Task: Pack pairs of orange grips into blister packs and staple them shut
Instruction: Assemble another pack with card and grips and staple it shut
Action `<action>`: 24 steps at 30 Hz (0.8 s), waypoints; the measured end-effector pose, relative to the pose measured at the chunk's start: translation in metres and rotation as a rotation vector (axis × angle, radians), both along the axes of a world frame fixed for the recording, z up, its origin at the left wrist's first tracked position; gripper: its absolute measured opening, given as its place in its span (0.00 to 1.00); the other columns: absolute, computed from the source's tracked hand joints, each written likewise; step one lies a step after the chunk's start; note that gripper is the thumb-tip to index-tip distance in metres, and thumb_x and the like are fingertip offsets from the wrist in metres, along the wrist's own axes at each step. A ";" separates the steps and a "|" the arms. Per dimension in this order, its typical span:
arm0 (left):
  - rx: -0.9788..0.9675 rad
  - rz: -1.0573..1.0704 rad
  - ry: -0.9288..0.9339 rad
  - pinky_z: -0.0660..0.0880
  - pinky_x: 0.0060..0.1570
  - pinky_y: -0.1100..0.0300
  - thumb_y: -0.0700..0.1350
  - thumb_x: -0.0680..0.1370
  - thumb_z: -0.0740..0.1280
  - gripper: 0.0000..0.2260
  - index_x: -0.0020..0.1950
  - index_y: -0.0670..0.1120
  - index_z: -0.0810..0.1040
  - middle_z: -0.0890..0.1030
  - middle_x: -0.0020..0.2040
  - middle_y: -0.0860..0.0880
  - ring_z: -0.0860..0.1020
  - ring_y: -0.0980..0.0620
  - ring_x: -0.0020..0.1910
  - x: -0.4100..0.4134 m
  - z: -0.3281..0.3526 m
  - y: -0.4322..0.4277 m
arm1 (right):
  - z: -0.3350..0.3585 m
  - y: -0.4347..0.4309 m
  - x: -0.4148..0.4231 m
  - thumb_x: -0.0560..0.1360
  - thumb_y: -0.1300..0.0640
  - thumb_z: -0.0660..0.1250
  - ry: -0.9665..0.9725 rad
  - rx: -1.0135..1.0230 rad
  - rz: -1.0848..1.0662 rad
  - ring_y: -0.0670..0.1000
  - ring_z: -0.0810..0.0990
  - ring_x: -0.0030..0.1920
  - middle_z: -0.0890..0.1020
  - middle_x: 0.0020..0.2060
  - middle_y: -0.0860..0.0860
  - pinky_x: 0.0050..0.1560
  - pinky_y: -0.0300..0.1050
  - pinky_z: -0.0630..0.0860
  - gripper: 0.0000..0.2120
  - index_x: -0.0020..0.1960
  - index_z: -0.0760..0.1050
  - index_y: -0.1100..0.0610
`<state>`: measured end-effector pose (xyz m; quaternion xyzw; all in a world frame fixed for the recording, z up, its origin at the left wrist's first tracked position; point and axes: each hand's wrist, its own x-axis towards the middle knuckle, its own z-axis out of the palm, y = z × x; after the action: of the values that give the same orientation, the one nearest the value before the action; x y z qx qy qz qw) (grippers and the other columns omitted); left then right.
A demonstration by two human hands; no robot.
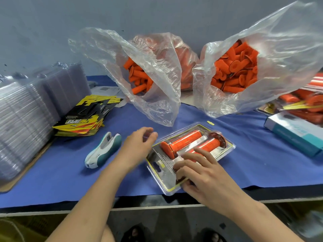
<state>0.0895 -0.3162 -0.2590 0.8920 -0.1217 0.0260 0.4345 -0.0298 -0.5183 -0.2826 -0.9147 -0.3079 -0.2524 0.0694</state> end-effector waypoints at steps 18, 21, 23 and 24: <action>-0.305 -0.244 0.784 0.73 0.27 0.64 0.40 0.77 0.64 0.04 0.44 0.41 0.76 0.79 0.33 0.46 0.76 0.53 0.28 -0.043 0.006 -0.026 | 0.028 -0.075 0.009 0.76 0.69 0.58 0.350 0.185 -0.492 0.49 0.69 0.69 0.70 0.70 0.37 0.65 0.43 0.64 0.29 0.67 0.73 0.40; -0.482 -0.188 0.845 0.76 0.30 0.63 0.40 0.77 0.64 0.07 0.41 0.40 0.79 0.81 0.34 0.44 0.81 0.51 0.30 -0.057 0.003 -0.051 | 0.029 -0.044 0.004 0.79 0.61 0.64 0.073 0.494 -0.473 0.51 0.75 0.57 0.79 0.59 0.43 0.56 0.50 0.72 0.14 0.61 0.78 0.47; -0.652 -0.122 0.888 0.78 0.31 0.63 0.38 0.77 0.62 0.08 0.41 0.39 0.79 0.83 0.34 0.42 0.83 0.49 0.31 -0.066 0.000 -0.070 | 0.028 -0.024 0.000 0.79 0.54 0.63 -0.046 0.444 -0.377 0.47 0.75 0.55 0.80 0.55 0.42 0.55 0.47 0.71 0.09 0.57 0.77 0.47; -0.749 -0.096 0.903 0.79 0.32 0.62 0.38 0.78 0.62 0.08 0.41 0.40 0.79 0.83 0.36 0.41 0.83 0.48 0.32 -0.068 0.000 -0.079 | 0.025 -0.018 -0.001 0.79 0.51 0.61 -0.064 0.358 -0.338 0.47 0.75 0.55 0.79 0.55 0.42 0.56 0.46 0.71 0.09 0.57 0.77 0.47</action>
<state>0.0211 -0.3950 -0.2594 0.5942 0.0528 -0.3348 0.7294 -0.0310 -0.5367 -0.2573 -0.9179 -0.1031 -0.3399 0.1771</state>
